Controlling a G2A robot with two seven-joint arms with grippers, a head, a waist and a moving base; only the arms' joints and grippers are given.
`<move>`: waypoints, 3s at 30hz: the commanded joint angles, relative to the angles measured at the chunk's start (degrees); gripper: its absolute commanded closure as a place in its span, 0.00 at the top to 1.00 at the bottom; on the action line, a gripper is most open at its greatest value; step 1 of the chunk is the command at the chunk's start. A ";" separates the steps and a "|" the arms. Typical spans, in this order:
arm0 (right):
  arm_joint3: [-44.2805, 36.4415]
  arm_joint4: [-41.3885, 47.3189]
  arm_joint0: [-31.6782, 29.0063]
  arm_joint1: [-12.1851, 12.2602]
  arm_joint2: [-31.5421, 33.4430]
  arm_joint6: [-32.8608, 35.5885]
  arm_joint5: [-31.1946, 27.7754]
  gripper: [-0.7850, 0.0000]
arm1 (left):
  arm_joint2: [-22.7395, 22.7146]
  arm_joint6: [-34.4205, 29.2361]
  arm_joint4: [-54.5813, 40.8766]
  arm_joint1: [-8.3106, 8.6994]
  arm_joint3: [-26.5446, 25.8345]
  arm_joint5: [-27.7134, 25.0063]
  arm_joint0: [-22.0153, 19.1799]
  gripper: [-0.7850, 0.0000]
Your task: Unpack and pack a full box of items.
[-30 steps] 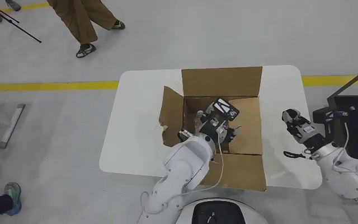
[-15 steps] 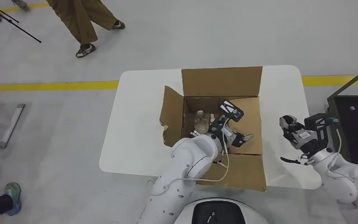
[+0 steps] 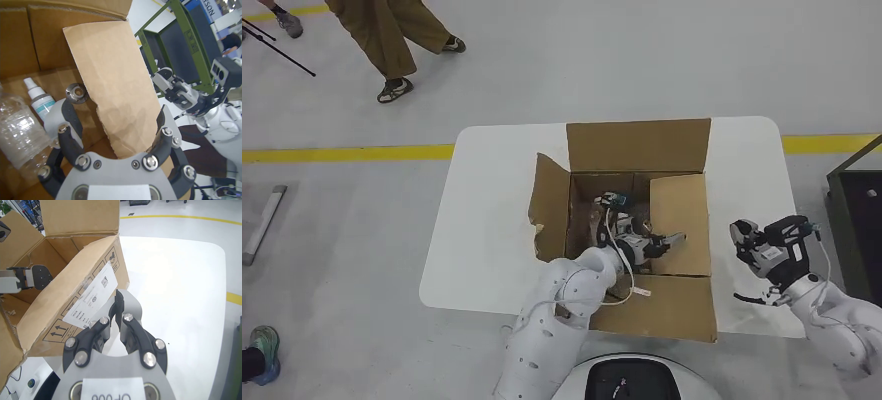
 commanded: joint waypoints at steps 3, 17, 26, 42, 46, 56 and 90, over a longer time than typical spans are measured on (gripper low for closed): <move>0.04 -0.50 -0.10 -0.17 -0.55 0.11 -0.37 0.00 | -1.32 -0.18 -8.37 -0.10 3.08 -1.03 -0.64 1.00; 0.80 -0.98 1.66 -0.76 -2.33 0.64 -2.56 0.00 | -0.30 -2.85 -18.06 0.10 6.08 -3.13 -1.88 1.00; 1.89 -1.04 3.60 -1.20 -3.89 0.91 -3.39 0.00 | 0.90 -4.23 -22.28 0.33 4.01 -5.13 -2.50 1.00; 2.25 11.64 2.82 -1.71 1.32 4.03 0.64 0.29 | 4.99 -5.54 -23.81 0.40 -0.87 -6.10 -6.69 1.00; 2.66 27.56 2.69 -1.86 5.50 9.18 2.18 0.35 | 8.13 -6.58 -21.70 0.00 0.27 -7.10 -9.98 1.00; 3.64 57.57 3.20 -1.66 13.65 23.87 0.21 1.00 | 16.80 -7.16 -20.25 -2.14 7.33 -10.53 -17.92 1.00; 5.05 59.82 3.20 -1.90 12.99 26.88 -0.81 0.00 | 17.50 -6.72 -10.94 -2.47 10.79 -3.88 -21.47 1.00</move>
